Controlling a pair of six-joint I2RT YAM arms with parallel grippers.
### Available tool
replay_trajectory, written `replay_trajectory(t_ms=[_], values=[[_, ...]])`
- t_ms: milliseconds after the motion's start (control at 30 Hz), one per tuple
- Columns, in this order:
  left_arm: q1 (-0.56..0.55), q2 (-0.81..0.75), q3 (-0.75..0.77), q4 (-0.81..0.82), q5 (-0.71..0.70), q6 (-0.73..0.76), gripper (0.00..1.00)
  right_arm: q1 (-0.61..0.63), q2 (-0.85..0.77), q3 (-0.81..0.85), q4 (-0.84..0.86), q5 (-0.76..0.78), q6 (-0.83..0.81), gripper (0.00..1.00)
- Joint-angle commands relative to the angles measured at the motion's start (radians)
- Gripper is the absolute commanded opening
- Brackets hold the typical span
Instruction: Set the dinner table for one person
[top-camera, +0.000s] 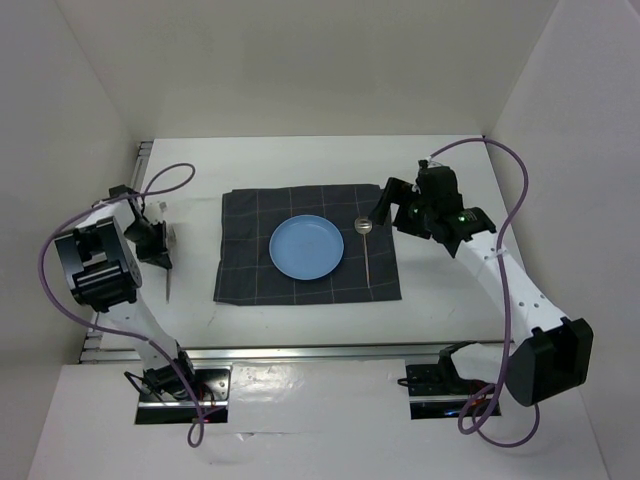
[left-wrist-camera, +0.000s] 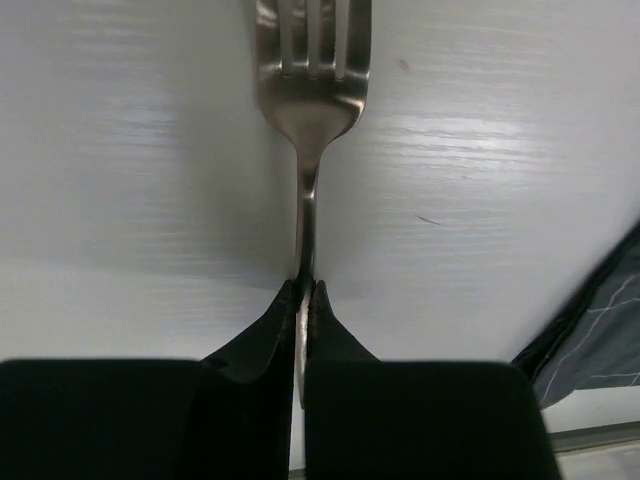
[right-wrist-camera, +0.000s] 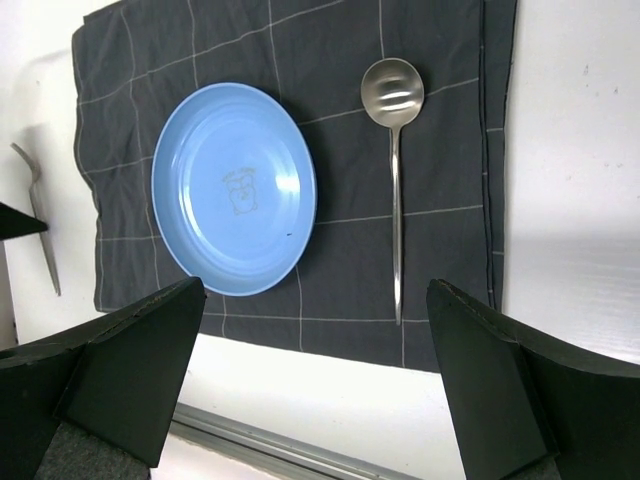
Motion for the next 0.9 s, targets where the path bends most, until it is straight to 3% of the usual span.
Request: replay_trajectory(t_ms=[0,167,433,700,867], values=[[-0.011,-0.1,-0.074,0.07,0.08,-0.093,0.0,0.009,-0.05,0.007,0.003,0.031,0.001,1.0],[-0.056,-0.313,-0.123,0.109,0.056,-0.119,0.0,0.009,-0.05,0.007,-0.007,0.05,0.011,1.0],[-0.129,-0.338,-0.085,0.029,0.086,-0.119,0.0,0.009,-0.059,-0.002,0.004,0.05,0.011,1.0],[-0.43,-0.211,0.042,-0.049,0.154,-0.293,0.0,0.009,-0.079,-0.022,-0.016,0.068,0.029,1.0],[-0.517,-0.062,0.151,-0.059,0.159,-0.435,0.0,0.009,-0.11,-0.042,-0.036,0.102,0.04,1.0]])
